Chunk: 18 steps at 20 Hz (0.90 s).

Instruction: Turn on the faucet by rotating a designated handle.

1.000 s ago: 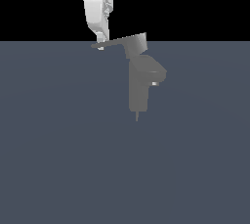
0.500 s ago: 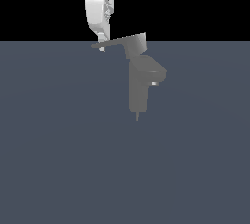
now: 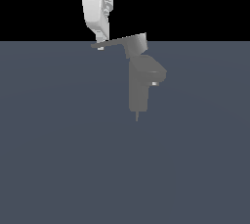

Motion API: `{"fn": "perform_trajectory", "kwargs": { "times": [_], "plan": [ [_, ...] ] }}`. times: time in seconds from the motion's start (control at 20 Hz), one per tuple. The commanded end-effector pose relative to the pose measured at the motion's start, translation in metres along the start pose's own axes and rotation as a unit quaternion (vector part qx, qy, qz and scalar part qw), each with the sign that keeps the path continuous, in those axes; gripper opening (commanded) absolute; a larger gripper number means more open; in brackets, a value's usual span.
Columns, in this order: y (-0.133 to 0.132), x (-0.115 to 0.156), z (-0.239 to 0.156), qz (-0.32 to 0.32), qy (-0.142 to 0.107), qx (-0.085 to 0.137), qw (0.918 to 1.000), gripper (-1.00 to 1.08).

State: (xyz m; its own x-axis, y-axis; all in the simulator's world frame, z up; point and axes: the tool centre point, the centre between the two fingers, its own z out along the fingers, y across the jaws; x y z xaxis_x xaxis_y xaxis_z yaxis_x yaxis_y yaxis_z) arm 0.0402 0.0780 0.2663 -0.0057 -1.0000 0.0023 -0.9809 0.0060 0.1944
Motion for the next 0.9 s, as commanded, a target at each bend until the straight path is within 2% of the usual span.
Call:
{"fn": "perform_trajectory", "kwargs": {
  "times": [0.0, 0.85],
  "plan": [
    [0.008, 0.0, 0.0, 0.0, 0.0, -0.001, 1.0, -1.0],
    [0.057, -0.002, 0.0, 0.0, 0.0, -0.001, 1.0, -1.0]
  ]
}}
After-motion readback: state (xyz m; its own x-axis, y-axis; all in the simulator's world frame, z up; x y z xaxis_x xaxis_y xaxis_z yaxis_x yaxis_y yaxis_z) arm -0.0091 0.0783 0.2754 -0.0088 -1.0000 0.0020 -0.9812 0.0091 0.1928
